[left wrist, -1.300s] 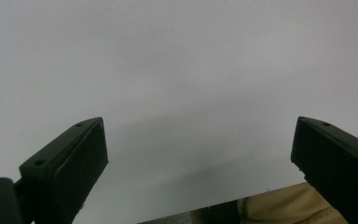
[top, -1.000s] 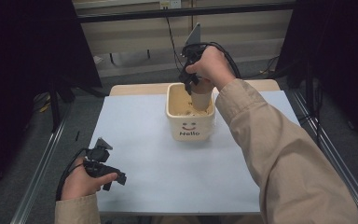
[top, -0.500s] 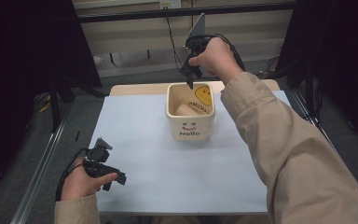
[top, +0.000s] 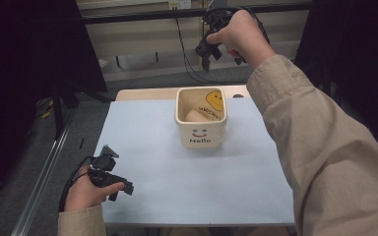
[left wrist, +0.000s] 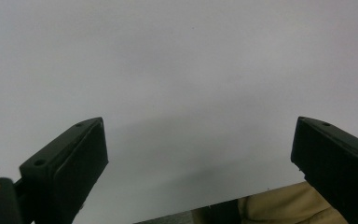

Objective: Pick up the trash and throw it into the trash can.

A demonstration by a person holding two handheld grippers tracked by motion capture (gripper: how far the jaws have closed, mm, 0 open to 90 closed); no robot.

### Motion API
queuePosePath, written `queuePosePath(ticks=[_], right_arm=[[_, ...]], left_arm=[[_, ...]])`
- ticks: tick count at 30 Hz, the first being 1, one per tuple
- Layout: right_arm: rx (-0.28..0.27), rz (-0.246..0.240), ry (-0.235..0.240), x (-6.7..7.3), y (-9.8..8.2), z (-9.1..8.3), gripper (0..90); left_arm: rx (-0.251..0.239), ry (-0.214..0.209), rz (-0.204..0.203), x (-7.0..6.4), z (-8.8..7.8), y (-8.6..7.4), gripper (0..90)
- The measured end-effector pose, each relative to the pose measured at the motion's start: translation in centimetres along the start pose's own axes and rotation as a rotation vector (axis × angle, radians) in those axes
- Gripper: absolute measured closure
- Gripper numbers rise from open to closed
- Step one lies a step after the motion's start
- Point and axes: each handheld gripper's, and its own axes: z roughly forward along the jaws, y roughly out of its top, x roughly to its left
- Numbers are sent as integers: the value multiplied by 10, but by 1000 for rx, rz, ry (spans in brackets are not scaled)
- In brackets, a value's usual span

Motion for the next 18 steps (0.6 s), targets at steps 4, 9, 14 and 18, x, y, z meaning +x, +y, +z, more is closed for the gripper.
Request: queuePosePath(ticks=[4, 9, 14, 18], right_arm=[[-1, 0, -7, -2, -1, -7, 88], [0, -2, -8, -2, -2, -3, 88], [19, -12, -9, -5, -4, 3, 87], [29, -9, -15, -14, -10, 7, 87]], left_arm=[[-5, -1, -10, 0, 0, 0, 35], [0, -3, -4, 0, 0, 0, 35], [-8, -5, -11, 1, 1, -1, 35], [3, 5, -6, 3, 1, -2, 35]])
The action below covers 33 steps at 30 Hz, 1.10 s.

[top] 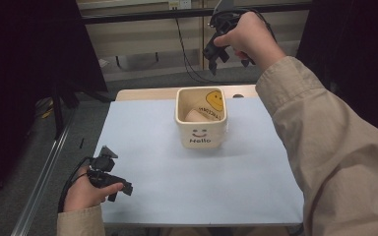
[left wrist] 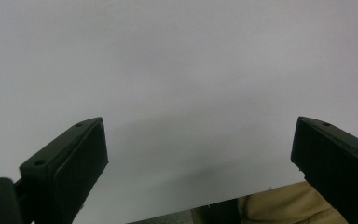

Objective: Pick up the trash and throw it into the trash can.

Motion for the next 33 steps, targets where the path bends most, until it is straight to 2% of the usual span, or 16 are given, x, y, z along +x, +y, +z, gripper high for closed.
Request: queuePosePath(ticks=[1, 2, 3, 11, 13, 15, 16, 19, 21, 26, 31, 33], right_arm=[[2, 5, 1, -4, -2, 0, 87], [0, 6, -5, -6, -4, 1, 87], [6, 12, -6, -11, -7, 1, 87], [13, 37, -22, -41, -35, 4, 85], [10, 48, -23, -51, -48, 9, 85], [12, 48, -20, -54, -50, 10, 85], [12, 55, -19, -58, -54, 12, 85], [19, 53, -18, -65, -63, 20, 85], [23, 57, -23, -69, -70, 25, 85], [18, 62, -28, -80, -87, 36, 83], [32, 71, -41, -91, -106, 55, 84], [35, 75, -43, -95, -113, 63, 84]], left_arm=[[0, -3, -2, 0, 0, 0, 35], [-11, -7, -20, -1, 0, -1, 35], [-11, -1, -5, 0, -1, -1, 35], [-14, 3, -16, -2, 1, 0, 35], [-8, -2, -9, -3, 0, 0, 35], [-8, 4, 11, -3, -1, 1, 35], [-21, 2, -8, -5, 0, 1, 35], [-15, 8, 8, -6, 0, 2, 35], [-12, -4, 0, -7, 0, 2, 35], [-15, -4, -1, -7, 0, 1, 35], [-6, 1, 14, -5, -3, 0, 35], [-21, 1, 0, -6, -2, -1, 35]])
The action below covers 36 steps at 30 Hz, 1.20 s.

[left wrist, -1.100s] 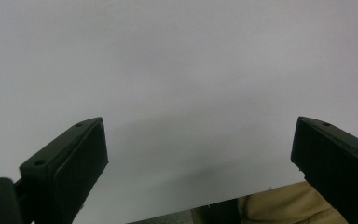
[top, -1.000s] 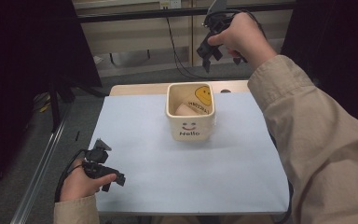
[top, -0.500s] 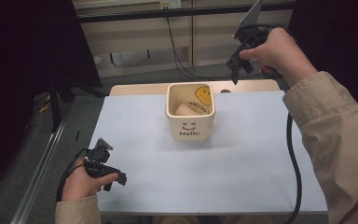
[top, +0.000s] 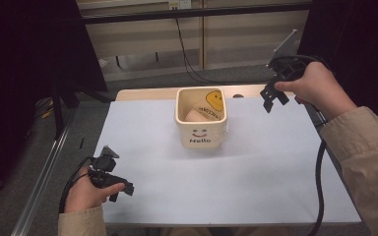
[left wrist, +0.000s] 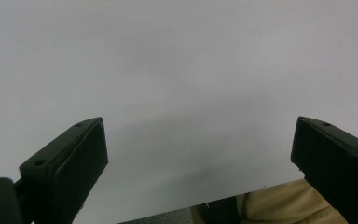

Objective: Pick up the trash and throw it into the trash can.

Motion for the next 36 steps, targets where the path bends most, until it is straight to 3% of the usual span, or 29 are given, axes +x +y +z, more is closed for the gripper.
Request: queuePosePath(ticks=[11, 14, 21, 25, 29, 36], right_arm=[[34, 14, -3, -20, -34, 56, 89], [26, 16, -11, -23, -42, 67, 89], [27, 28, 14, -34, -67, 99, 89], [53, 33, -10, -40, -84, 122, 89], [53, 36, -31, -41, -94, 137, 90], [46, 18, -39, -36, -116, 165, 89]], left_arm=[[-6, 7, 1, 1, -2, 0, 34], [-7, -9, -22, -1, -1, -1, 34], [0, -3, 4, 2, -2, -1, 34], [2, 2, 4, 2, -2, -1, 34], [1, -5, -19, 0, -1, -1, 34], [0, 5, -8, -1, 1, 0, 34]])
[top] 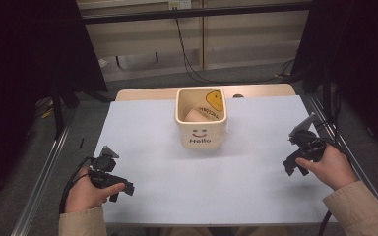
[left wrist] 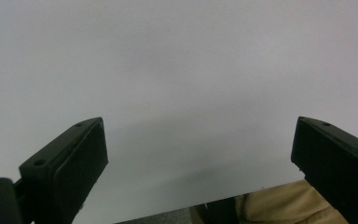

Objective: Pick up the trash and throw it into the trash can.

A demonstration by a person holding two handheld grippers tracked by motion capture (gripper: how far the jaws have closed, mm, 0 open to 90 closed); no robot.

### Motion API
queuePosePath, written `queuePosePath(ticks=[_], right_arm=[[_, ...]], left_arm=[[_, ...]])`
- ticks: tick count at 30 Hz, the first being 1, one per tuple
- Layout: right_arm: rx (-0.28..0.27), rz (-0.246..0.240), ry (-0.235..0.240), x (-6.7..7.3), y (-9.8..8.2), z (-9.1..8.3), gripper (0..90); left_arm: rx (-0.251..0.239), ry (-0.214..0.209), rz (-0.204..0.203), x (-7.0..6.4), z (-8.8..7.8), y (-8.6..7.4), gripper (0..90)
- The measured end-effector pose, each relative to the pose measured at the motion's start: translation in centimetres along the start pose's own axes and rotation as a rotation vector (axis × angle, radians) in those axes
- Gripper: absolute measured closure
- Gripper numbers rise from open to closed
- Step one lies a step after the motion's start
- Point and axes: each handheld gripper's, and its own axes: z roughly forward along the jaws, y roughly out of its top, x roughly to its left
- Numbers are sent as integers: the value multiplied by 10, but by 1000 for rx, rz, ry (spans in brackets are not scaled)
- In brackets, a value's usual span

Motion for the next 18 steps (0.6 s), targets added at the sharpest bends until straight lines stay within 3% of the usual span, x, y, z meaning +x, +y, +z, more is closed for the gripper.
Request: queuePosePath(ticks=[9, 18], right_arm=[[34, -27, 13, 8, -26, 35, 89], [35, -37, 20, 7, -31, 41, 84]], left_arm=[[5, 1, 3, -1, 3, 1, 35], [18, -3, 6, -3, 4, 3, 34]])
